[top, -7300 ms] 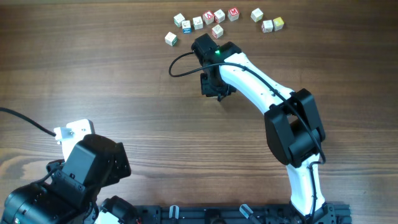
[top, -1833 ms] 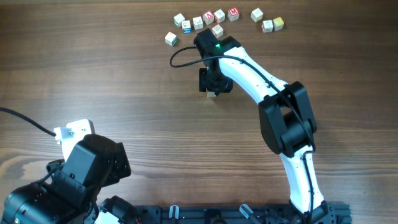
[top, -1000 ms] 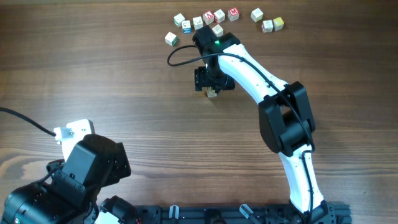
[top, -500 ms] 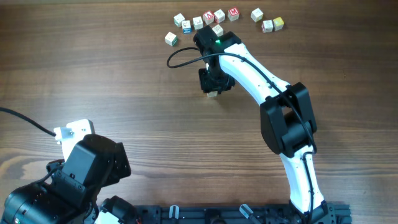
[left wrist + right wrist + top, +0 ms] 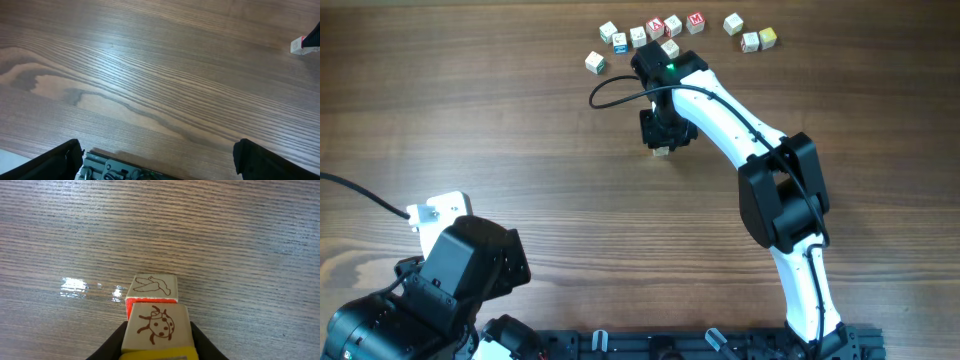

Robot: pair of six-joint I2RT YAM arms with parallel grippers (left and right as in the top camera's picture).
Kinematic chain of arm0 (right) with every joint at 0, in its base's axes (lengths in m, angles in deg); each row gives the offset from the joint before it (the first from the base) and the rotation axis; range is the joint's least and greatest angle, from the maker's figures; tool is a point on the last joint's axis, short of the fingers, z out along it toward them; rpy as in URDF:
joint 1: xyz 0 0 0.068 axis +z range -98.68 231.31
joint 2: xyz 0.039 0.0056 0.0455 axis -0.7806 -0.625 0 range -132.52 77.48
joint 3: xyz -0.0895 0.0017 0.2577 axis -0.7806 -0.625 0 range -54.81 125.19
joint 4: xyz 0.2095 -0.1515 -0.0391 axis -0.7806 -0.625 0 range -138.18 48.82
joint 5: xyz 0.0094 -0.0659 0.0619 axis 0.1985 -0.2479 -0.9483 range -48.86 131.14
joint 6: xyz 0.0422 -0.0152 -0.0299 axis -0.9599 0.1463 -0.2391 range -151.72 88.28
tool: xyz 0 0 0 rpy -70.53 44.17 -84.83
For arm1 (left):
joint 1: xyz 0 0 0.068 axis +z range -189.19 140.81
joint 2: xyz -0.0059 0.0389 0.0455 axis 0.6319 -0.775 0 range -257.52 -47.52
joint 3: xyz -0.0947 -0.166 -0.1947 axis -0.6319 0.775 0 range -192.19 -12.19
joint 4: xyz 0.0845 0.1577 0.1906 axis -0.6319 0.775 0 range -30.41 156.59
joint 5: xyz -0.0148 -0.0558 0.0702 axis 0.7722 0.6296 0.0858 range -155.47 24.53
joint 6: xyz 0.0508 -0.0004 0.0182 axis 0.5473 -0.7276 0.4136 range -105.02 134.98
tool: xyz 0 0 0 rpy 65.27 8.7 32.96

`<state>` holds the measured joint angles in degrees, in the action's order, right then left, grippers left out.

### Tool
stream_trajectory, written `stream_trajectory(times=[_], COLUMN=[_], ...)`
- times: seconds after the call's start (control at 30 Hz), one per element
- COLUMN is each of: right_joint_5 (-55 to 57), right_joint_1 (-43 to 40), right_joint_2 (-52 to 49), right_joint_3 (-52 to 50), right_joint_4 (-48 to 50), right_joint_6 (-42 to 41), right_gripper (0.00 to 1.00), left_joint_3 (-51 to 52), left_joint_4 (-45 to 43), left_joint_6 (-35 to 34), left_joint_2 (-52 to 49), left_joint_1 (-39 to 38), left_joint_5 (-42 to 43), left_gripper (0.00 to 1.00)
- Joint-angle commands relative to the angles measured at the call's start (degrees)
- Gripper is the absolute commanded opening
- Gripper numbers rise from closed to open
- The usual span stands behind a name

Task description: Form a tower

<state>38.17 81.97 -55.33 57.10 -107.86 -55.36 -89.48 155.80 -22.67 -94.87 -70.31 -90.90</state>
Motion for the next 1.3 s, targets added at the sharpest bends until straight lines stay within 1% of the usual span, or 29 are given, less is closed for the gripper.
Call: stream_trajectory(times=[0.0, 0.3, 0.33, 0.37, 0.4, 0.67, 0.73, 0.9, 1.0, 1.03, 1.27], right_joint_5=[0.3, -0.1, -0.1, -0.1, -0.1, -0.1, -0.1, -0.1, -0.1, 0.0, 1.5], right_joint_1=[0.2, 0.2, 0.2, 0.2, 0.2, 0.2, 0.2, 0.2, 0.2, 0.3, 1.1], right_joint_2=[2.1, 2.1, 2.1, 2.2, 2.2, 2.2, 2.3, 3.0, 3.6, 3.7, 3.7], right_joint_3=[1.1, 1.1, 1.1, 1.1, 1.1, 1.3, 1.4, 1.4, 1.4, 1.4, 1.4], right_joint_4=[0.0, 0.2, 0.2, 0.2, 0.2, 0.3, 0.2, -0.5, -0.9, -1.3, -1.6], right_joint_6=[-2.0, -2.0, -2.0, -2.0, -2.0, -1.9, -1.8, -1.0, -0.2, -0.2, -0.2], right_gripper=[0.3, 0.29, 0.3, 0.36, 0.4, 0.52, 0.52, 0.52, 0.45, 0.41, 0.35], left_joint_3=[0.0, 0.1, 0.0, 0.0, 0.0, 0.0, 0.0, 0.0, 0.0, 0.0, 0.0], left_joint_4=[-0.1, -0.1, -0.1, -0.1, -0.1, -0.1, -0.1, -0.1, -0.1, -0.1, -0.1], left_joint_6=[-0.5, -0.5, -0.5, -0.5, -0.5, -0.5, -0.5, -0.6, -0.5, -0.5, -0.5], left_joint_2=[0.0, 0.0, 0.0, 0.0, 0.0, 0.0, 0.0, 0.0, 0.0, 0.0, 0.0], left_joint_1=[0.3, 0.3, 0.3, 0.3, 0.3, 0.3, 0.3, 0.3, 0.3, 0.3, 0.3], left_joint_5=[-0.1, -0.1, -0.1, -0.1, -0.1, -0.1, -0.1, -0.1, -0.1, -0.1, -0.1], left_gripper=[1.0, 1.0, 1.0, 1.0, 1.0, 1.0, 1.0, 1.0, 1.0, 1.0, 1.0])
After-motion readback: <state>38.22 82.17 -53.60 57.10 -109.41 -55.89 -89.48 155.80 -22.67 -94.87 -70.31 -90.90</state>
